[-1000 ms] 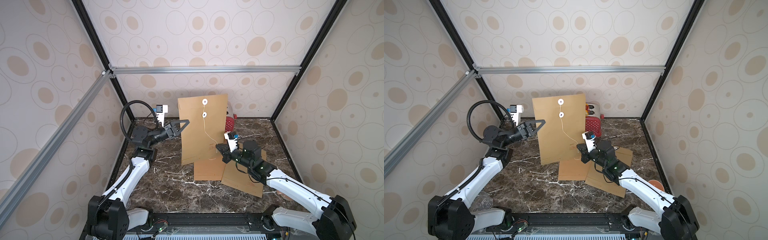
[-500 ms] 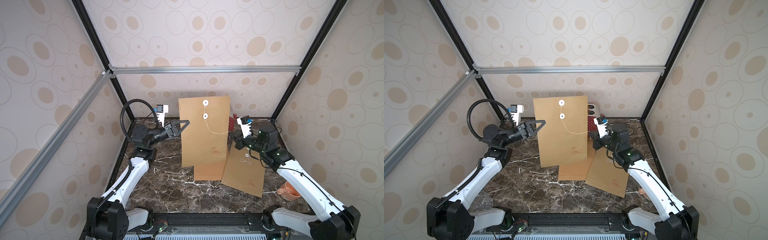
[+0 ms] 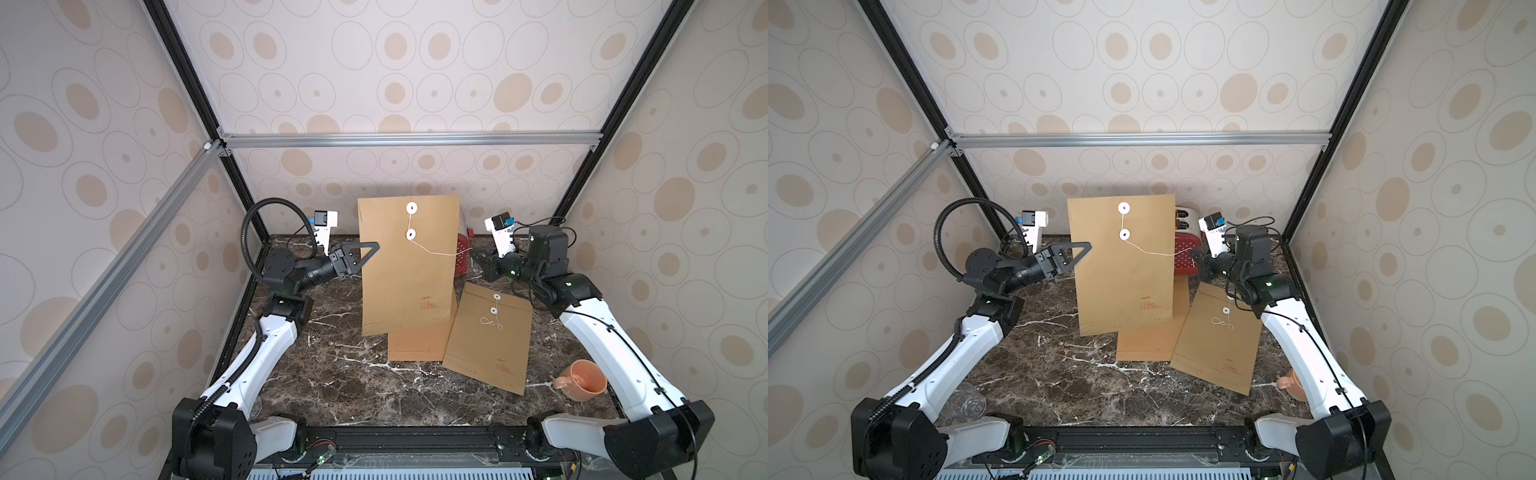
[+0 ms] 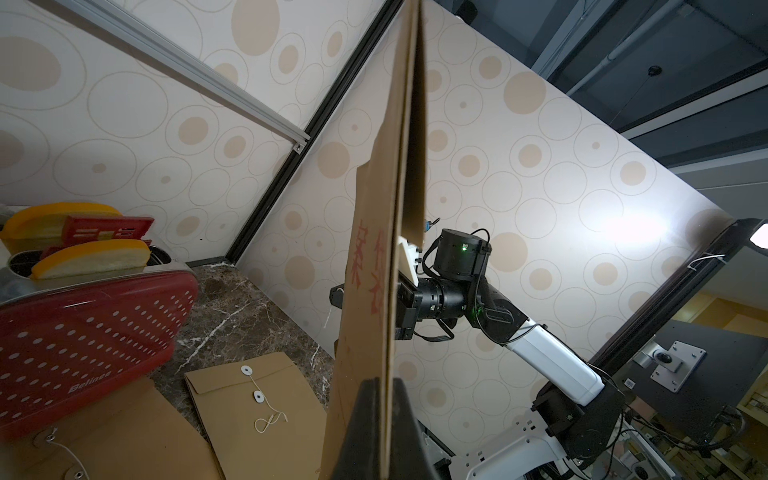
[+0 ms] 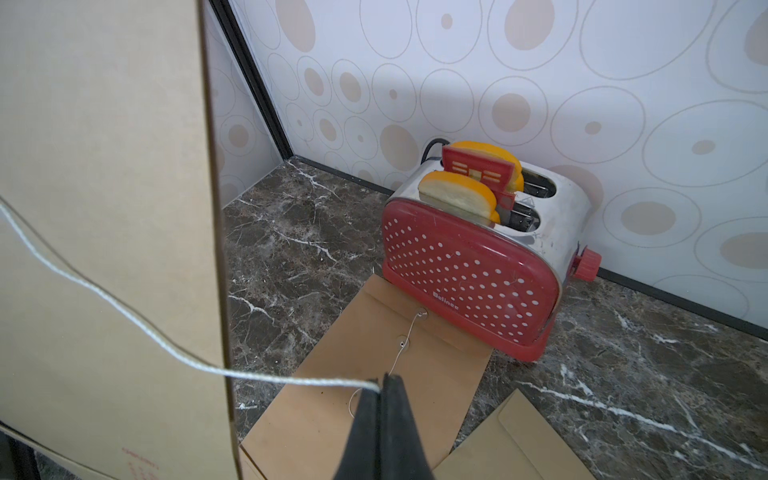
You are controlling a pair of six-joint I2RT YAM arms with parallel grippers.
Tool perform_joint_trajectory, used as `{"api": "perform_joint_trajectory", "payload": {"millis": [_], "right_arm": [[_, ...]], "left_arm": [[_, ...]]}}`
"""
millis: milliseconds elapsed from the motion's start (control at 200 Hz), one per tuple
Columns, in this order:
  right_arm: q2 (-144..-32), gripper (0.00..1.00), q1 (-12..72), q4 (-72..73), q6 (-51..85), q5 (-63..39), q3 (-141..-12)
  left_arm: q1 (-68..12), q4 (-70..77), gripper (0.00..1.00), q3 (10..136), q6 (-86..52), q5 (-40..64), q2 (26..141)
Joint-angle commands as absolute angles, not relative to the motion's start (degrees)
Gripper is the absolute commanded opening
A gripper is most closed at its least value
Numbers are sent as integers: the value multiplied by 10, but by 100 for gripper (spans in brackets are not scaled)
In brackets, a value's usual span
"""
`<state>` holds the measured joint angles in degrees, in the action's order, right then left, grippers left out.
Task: Close the mouth of the file bag
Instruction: Close the file bag.
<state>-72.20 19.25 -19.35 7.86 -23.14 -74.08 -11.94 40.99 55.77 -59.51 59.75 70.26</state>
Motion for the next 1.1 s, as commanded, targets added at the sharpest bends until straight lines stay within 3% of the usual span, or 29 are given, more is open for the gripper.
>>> {"api": "perform_joint_trajectory", "payload": {"millis": [0, 901, 1097], "right_arm": [[-728, 0, 183, -212, 74, -242, -764], [-775, 0, 152, -237, 102, -233, -864], [-768, 0, 152, -235, 117, -266, -875]], "left_arm": [[-119, 416, 0, 588, -581, 603, 687], [-119, 390, 0, 591, -566, 602, 690], [-119, 326, 0, 602, -525, 594, 689]]}}
